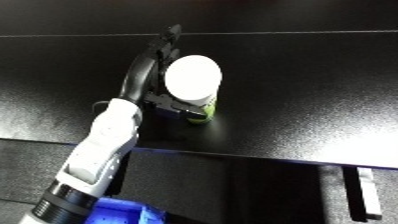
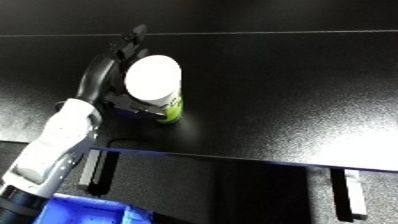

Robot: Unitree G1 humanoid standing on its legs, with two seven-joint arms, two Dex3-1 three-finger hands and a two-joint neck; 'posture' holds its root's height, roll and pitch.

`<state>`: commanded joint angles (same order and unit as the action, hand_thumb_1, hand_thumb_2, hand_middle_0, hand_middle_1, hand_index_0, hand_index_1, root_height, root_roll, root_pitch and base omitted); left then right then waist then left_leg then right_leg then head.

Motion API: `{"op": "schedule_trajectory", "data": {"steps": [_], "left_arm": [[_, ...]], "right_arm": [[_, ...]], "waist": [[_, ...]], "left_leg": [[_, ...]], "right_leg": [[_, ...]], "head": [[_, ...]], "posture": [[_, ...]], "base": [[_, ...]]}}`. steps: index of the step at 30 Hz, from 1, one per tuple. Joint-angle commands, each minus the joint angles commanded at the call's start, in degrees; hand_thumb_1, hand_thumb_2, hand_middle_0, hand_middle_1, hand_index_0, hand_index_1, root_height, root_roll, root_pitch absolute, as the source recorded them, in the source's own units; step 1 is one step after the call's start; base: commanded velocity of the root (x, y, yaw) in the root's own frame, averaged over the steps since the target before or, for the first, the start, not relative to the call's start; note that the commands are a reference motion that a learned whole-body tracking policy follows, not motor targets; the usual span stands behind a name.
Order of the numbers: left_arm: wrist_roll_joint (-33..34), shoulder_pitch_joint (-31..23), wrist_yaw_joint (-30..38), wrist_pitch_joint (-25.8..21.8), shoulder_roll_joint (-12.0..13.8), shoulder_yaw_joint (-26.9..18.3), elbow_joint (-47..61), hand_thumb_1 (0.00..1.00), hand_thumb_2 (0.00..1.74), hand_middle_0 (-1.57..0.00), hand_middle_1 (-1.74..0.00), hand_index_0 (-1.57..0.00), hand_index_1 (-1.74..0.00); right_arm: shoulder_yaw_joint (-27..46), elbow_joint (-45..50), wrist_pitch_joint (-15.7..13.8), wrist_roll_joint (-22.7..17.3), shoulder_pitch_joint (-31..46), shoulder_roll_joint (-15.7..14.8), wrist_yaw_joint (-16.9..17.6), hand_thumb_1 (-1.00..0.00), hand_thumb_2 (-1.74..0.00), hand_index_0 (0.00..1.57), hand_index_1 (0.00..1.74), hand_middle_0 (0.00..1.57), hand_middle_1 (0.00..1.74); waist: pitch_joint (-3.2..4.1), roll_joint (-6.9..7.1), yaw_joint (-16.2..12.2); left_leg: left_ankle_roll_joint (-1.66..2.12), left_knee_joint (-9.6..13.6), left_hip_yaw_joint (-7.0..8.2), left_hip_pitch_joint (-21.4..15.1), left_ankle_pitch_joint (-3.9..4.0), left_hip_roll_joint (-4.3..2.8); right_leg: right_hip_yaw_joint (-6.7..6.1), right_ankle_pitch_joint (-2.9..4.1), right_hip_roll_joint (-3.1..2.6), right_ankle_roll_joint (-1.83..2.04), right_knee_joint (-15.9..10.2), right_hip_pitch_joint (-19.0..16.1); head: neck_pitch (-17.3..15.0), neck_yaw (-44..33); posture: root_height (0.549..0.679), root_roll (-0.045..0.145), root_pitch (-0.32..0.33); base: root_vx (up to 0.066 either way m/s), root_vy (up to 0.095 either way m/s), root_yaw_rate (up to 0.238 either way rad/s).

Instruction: Pick up the object and place it into the box

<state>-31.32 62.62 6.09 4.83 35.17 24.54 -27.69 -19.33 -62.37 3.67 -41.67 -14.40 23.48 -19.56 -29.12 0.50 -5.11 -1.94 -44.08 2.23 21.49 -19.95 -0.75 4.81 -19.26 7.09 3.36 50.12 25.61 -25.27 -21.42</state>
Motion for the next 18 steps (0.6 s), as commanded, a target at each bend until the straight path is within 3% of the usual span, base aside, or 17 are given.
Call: {"op": "schedule_trajectory", "data": {"steps": [13,18], "left_arm": [[-3.1,-0.4,-1.7,3.6,-0.8,0.8,-1.5,0.90,1.57,-1.41,-1.57,-1.41,-1.57],[-10.6,-3.1,-1.6,4.6,-2.0,-1.5,-3.0,0.90,1.57,-1.41,-1.57,-1.41,-1.57]], "right_arm": [[0.4,-0.3,-0.8,0.2,0.7,-0.3,0.2,0.00,0.00,0.00,0.00,0.00,0.00],[0.6,-0.2,-0.9,0.7,0.9,-0.5,0.7,0.00,0.00,0.00,0.00,0.00,0.00]], "waist": [[0.31,-0.07,-0.1],[0.40,-0.30,0.1]], "left_leg": [[-0.25,-0.3,-0.30,-0.6,-0.32,0.08],[-0.17,0.2,-0.61,-0.9,-0.08,0.33]], "right_leg": [[-0.03,-0.17,0.12,-0.03,0.1,-0.5],[0.08,-0.27,0.11,-0.09,-0.1,-0.9]], "head": [[-0.7,-0.6],[-0.2,-1.1]], "posture": [[0.623,0.023,-0.071],[0.624,0.024,-0.071]], "base": [[0.006,-0.002,0.007],[-0.010,0.006,0.031]]}}
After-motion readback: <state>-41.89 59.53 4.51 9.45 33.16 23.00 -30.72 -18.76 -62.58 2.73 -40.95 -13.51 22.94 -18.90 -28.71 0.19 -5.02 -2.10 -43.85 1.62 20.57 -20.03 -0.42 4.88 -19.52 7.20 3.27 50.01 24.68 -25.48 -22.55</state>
